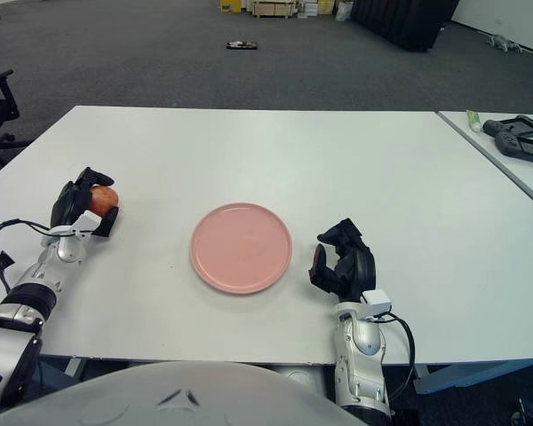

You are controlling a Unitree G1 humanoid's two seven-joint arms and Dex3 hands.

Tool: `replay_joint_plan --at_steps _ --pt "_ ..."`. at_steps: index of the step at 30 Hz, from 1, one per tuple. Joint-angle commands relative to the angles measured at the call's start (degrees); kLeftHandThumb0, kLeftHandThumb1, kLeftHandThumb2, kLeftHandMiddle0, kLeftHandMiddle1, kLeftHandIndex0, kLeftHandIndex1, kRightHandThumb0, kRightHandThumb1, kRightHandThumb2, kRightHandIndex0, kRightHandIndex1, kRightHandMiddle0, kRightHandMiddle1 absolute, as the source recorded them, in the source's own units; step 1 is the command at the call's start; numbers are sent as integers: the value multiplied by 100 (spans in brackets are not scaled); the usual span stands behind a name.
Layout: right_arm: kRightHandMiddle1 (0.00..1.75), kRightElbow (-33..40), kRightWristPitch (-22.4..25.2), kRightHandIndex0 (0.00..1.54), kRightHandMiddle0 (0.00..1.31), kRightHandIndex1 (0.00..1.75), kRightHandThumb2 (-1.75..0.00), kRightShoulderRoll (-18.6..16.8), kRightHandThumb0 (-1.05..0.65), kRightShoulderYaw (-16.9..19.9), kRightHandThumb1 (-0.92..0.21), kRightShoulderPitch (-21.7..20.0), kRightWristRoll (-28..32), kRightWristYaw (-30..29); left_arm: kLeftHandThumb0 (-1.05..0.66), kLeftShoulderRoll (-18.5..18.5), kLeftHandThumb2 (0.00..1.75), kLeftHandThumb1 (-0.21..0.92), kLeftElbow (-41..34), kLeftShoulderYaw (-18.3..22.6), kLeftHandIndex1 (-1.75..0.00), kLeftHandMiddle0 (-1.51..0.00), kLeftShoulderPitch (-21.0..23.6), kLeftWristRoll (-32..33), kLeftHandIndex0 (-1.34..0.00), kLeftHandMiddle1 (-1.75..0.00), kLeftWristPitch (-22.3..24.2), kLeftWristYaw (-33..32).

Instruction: Put the apple into the plate.

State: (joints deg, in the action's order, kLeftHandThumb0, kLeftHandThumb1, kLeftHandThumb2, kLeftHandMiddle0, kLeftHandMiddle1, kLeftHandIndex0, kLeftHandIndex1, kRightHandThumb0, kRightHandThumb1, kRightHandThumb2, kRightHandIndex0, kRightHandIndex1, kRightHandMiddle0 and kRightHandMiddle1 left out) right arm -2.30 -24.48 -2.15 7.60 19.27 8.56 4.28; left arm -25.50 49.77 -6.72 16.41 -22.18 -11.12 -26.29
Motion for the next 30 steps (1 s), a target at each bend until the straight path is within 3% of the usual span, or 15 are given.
replay_joint_plan --at_steps 1,5,11,20,23,30 --pt "175 11 -55 118 49 175 -114 -28 -43 39 -46 -96 92 -8 0 50 153 9 -262 9 -175 -83 -234 2 -55 -160 -11 78" --pt "175 -7 -69 118 49 175 -113 -24 -43 38 -47 -105 82 -1 0 82 154 9 -1098 97 -175 -83 -514 -26 -55 -161 148 44" --pt "175 -7 -43 118 49 175 -113 -22 -43 37 -47 -109 75 -7 0 288 155 8 -2833 209 -175 -83 -1041 -184 -56 -162 791 116" --pt "175 -12 -3 118 49 175 -113 -26 -43 37 -47 -116 47 -43 0 566 156 10 -4385 250 -175 -79 -1417 -397 -56 -168 1441 366" --pt "175 -8 15 118 49 175 -113 -27 -43 33 -47 -115 50 -49 0 650 162 5 -4813 216 -175 -79 -1473 -560 -60 -173 1678 438" --pt "175 -15 -15 119 50 175 -114 -39 -44 20 -46 -125 38 -48 0 742 162 4 -5509 141 -171 -78 -1648 -792 -63 -174 1715 685"
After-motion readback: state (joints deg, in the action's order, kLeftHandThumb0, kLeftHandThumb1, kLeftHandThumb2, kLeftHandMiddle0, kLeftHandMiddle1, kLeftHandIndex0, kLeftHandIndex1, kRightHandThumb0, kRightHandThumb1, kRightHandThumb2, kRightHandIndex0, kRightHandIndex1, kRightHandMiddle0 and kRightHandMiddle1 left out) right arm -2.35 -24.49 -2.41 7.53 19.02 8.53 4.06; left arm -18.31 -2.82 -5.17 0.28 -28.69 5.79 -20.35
